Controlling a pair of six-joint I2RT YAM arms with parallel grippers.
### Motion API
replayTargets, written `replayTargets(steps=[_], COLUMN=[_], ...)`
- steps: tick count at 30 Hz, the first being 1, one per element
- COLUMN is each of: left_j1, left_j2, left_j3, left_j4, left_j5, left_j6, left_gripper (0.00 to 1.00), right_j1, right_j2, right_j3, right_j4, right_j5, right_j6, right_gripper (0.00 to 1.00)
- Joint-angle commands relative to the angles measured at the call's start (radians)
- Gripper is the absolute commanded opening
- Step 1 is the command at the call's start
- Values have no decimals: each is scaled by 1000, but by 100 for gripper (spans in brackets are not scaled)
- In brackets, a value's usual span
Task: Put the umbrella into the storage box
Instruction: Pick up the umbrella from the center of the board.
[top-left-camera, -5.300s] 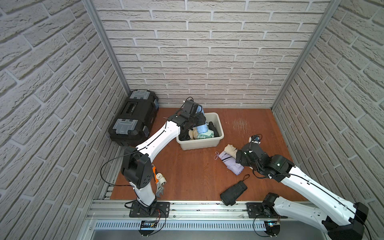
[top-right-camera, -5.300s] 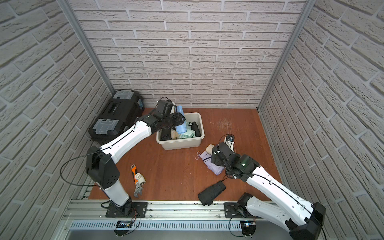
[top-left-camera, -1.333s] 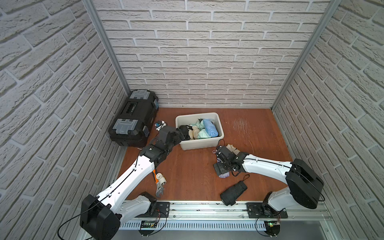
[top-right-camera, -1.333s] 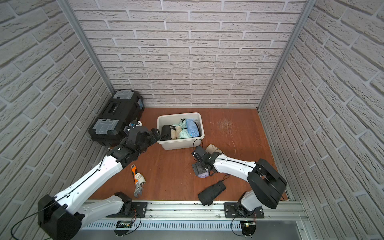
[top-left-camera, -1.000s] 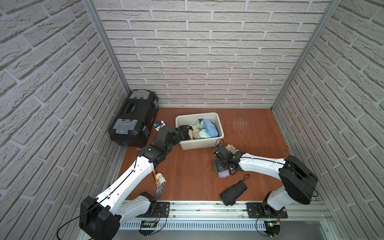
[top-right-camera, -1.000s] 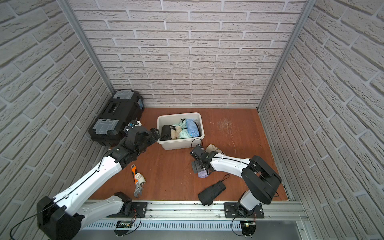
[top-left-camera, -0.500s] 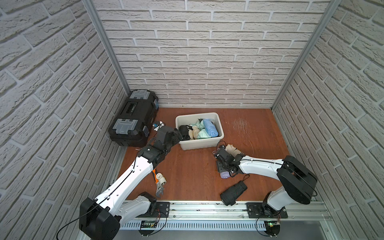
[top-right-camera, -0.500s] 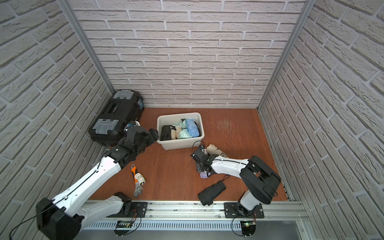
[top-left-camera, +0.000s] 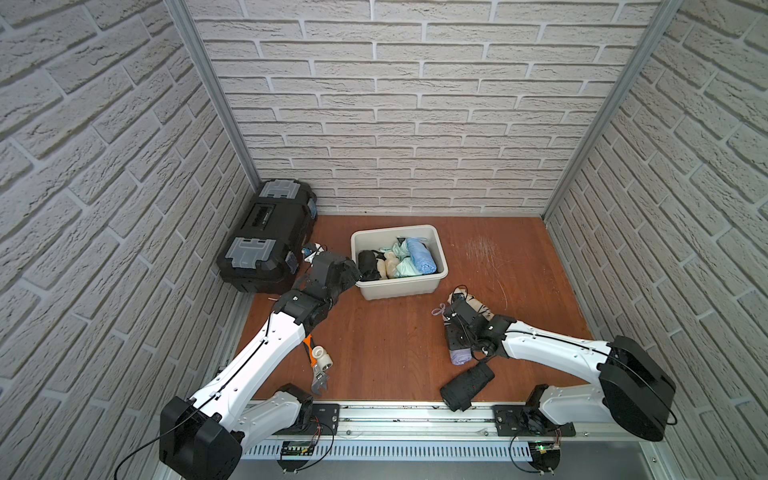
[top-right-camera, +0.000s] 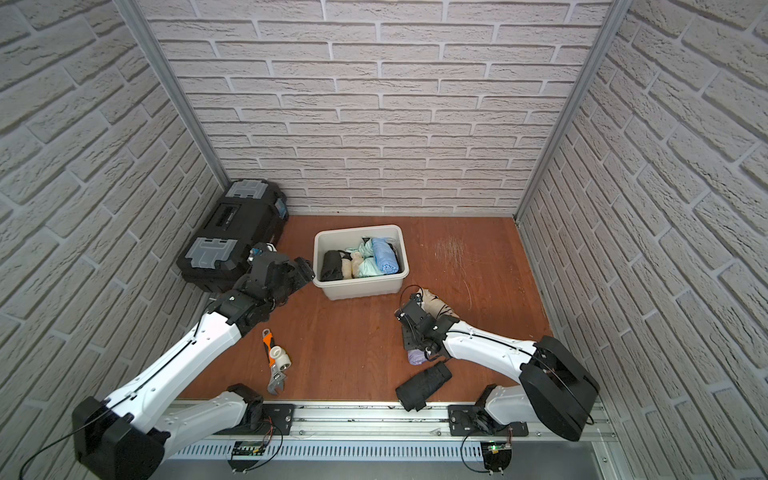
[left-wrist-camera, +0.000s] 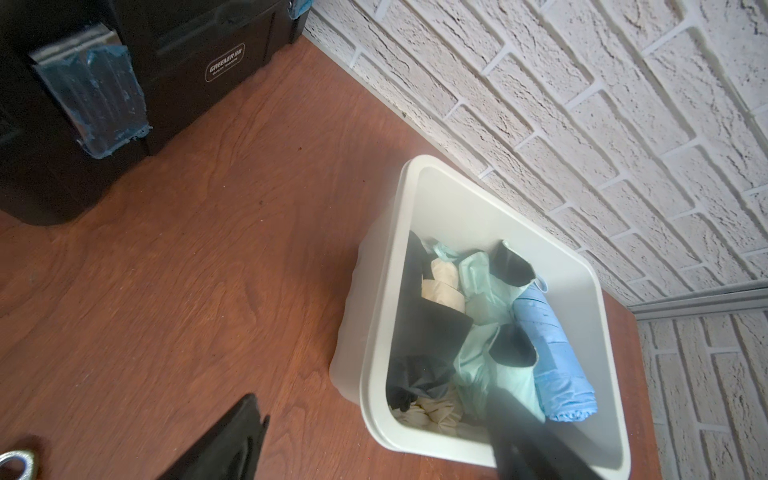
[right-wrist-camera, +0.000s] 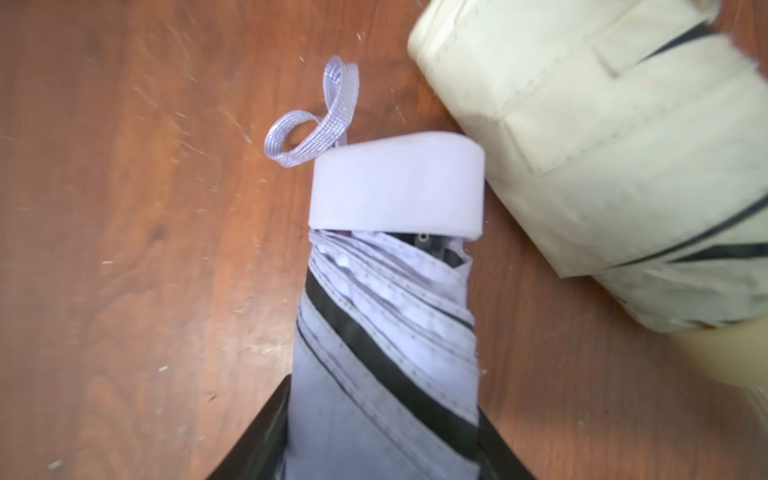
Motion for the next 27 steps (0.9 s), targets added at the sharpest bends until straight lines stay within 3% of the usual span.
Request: replayTargets(steps=[1, 7, 13, 18, 27], left_j1=[13, 38, 85, 116, 134], left_j2=[16, 48, 55, 51, 56], left_j3=[11, 15, 4, -11, -25], left_j4=[11, 29, 62, 77, 98], left_j5=[6, 38, 85, 113, 165], left_j6=[6, 10, 7, 6, 16], left_gripper=[88, 88, 88, 88, 88], right_j1=[-19, -41, -47, -51, -52], right_j2=[-108, -342, -518, -436, -91], right_j3=[-8, -18, 82, 251, 579], right_j4=[-57, -218, -324, -317, -166], right_j5=[-43, -36, -23, -88, -238], right_j6=[42, 91, 116, 85, 32], right_gripper=[52, 50, 47, 46, 47])
